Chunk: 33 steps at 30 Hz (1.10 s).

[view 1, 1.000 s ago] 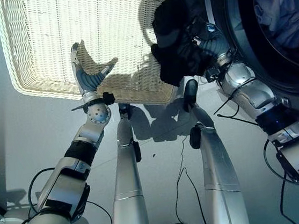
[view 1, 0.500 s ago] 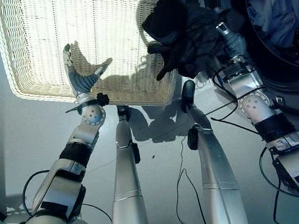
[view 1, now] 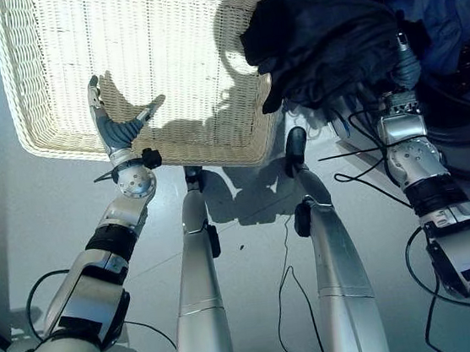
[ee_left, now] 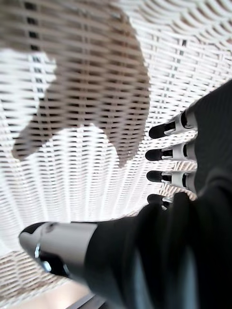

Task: Put the clothes into the washing machine.

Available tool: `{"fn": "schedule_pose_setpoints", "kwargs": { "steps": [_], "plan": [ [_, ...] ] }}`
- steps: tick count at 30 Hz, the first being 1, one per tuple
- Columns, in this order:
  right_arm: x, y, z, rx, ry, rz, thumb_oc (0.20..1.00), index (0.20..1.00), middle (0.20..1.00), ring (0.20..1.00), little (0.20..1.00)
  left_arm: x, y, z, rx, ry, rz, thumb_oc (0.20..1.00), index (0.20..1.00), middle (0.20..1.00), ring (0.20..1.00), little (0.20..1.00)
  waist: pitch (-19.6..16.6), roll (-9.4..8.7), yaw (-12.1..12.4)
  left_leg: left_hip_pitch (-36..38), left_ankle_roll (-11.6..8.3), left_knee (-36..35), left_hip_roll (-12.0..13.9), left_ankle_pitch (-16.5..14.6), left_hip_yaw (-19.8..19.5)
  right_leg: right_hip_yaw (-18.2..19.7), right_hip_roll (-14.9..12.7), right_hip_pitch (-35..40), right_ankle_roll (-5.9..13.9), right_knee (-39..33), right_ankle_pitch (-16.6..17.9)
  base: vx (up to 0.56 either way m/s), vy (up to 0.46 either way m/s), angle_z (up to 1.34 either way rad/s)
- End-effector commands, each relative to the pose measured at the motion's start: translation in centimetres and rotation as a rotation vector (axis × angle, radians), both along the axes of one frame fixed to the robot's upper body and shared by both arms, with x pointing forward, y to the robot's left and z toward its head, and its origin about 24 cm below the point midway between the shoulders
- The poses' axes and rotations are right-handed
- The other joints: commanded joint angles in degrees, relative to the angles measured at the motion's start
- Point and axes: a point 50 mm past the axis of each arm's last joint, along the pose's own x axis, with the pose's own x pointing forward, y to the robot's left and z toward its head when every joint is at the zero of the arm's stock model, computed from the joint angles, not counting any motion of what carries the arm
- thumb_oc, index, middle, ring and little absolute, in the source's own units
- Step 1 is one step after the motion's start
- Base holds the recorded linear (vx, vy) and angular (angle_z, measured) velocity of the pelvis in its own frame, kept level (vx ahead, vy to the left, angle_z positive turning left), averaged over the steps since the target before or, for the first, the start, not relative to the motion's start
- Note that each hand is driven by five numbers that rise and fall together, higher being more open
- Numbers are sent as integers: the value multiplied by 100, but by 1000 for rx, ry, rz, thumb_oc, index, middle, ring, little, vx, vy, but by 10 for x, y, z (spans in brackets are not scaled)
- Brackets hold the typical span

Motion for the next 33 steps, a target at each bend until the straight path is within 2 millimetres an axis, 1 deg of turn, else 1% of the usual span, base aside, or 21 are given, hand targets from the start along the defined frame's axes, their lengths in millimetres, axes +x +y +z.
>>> {"fn": "schedule_pose_setpoints", "kwargs": {
  "steps": [1,2,3,4,5,6,7,8,9,10,11,12,13,15,17,20,26,30,31,32,33],
  "plan": [
    [1,-7,8,-139,163,-97,200,200,200,200,200,1,-4,18,-37,-82,-14,1000,1000,1000,1000,1000,16,50,3,46,499,83,-561,-146,295,-343,378,350,527,-340,299,0,0,0],
    [2,-7,7,-155,185,-105,200,200,200,200,200,2,-4,18,-37,-83,-14,1000,1000,1000,1000,1000,16,53,4,43,500,80,-562,-144,294,-343,380,347,525,-343,302,0,0,0],
    [8,-14,1,-201,323,-162,200,200,200,200,200,3,-6,20,-33,-83,-18,1000,1000,1000,1000,1000,16,71,33,37,509,88,-572,-141,281,-336,400,333,499,-357,311,0,0,0],
    [8,-25,2,-204,387,-235,200,200,200,200,200,3,-7,21,-31,-80,-22,1000,1000,1000,1000,1000,16,94,56,42,511,110,-573,-148,275,-331,405,329,490,-338,310,18,-32,-3],
    [5,-42,10,-174,423,-338,200,200,200,200,200,4,-6,20,-28,-75,-24,1000,1000,1000,1000,1000,16,125,77,51,514,159,-569,-178,266,-325,402,330,481,-303,297,0,0,0],
    [-2,-67,25,-123,440,-472,200,200,200,200,200,3,-2,18,-25,-66,-24,1000,1000,1000,1000,1000,16,148,100,52,507,235,-555,-236,261,-320,392,344,482,-273,271,0,0,0],
    [-9,-80,35,-87,448,-562,200,200,200,200,200,2,0,15,-22,-61,-22,1000,1000,1000,1000,1000,16,148,109,58,502,268,-554,-264,257,-318,388,361,483,-277,267,0,0,0],
    [-13,-86,40,-51,450,-608,200,200,200,200,200,1,2,13,-20,-60,-21,1000,1000,1000,1000,1000,16,151,115,57,499,294,-552,-288,253,-317,390,370,483,-287,268,0,0,0],
    [-30,-110,57,45,433,-759,200,200,200,200,200,-3,5,4,-15,-59,-17,1000,1000,1000,1000,1000,16,131,141,57,507,305,-545,-342,217,-320,398,415,485,-331,270,0,0,0],
    [-50,-127,76,129,396,-921,200,200,200,200,200,-9,8,-5,-12,-60,-11,1000,1000,1000,1000,1000,16,114,154,58,517,295,-535,-363,183,-328,421,449,482,-359,285,-18,-29,-6],
    [-68,-140,89,201,350,-1008,200,200,200,200,200,-15,12,-11,-10,-61,-5,1000,1000,1000,1000,1000,16,88,157,63,525,267,-520,-368,161,-338,443,472,482,-366,287,-15,-31,-6],
    [-75,-144,92,224,335,-1054,200,200,200,200,200,-17,14,-13,-9,-61,-3,1000,1000,1000,1000,1000,16,78,158,69,526,251,-512,-364,155,-342,450,483,481,-365,285,-20,-39,-4],
    [-97,-152,108,307,291,-1183,200,200,200,200,200,-22,20,-16,-4,-58,4,1000,1000,1000,1000,1000,16,22,130,97,545,242,-528,-358,131,-334,491,531,484,-392,311,-23,-32,2],
    [-126,-161,125,366,245,-1317,200,200,200,200,200,-25,29,-16,-2,-48,19,1000,1000,1000,1000,1000,16,-83,49,152,577,244,-539,-370,116,-309,550,605,482,-414,313,-24,-20,8],
    [-139,-165,131,395,233,-1367,200,200,200,200,200,-26,34,-16,-2,-37,26,1000,1000,1000,1000,1000,16,-151,8,197,596,264,-535,-387,102,-298,572,664,471,-410,292,-7,-2,3],
    [-158,-180,135,401,218,-1446,200,200,200,200,200,-26,43,-16,-8,-15,25,1000,1000,1000,1000,1000,16,-216,-10,319,628,292,-554,-409,49,-248,594,786,430,-370,210,8,19,-6],
    [-168,-191,133,388,246,-1512,200,200,200,200,200,-26,48,-20,-1,2,16,1000,1000,1000,1000,1000,16,-190,31,312,643,276,-624,-335,-20,-245,554,789,382,-399,213,2,2,-1],
    [-163,-191,127,369,290,-1531,200,200,200,200,200,-28,49,-25,-9,12,11,1000,1000,1000,1000,1000,16,-141,58,337,655,278,-657,-347,-29,-247,549,798,355,-412,193,8,2,1],
    [-160,-192,123,341,309,-1524,200,200,200,200,200,-28,49,-29,-12,23,7,1000,1000,1000,1000,1000,16,-116,75,423,655,264,-648,-400,-21,-239,556,873,358,-396,125,0,0,0],
    [-158,-192,122,322,322,-1514,231,231,231,231,231,-28,48,-27,-12,17,3,1000,1000,1000,1000,1000,16,-112,76,358,658,259,-664,-345,-18,-244,544,815,345,-419,174,0,0,0],
    [-152,-191,119,282,349,-1500,583,583,583,583,583,-28,46,-30,-12,24,-1,1000,1000,1000,1000,1000,16,-99,97,416,661,264,-661,-400,-15,-241,549,872,347,-411,114,0,0,0]
  ]
}}
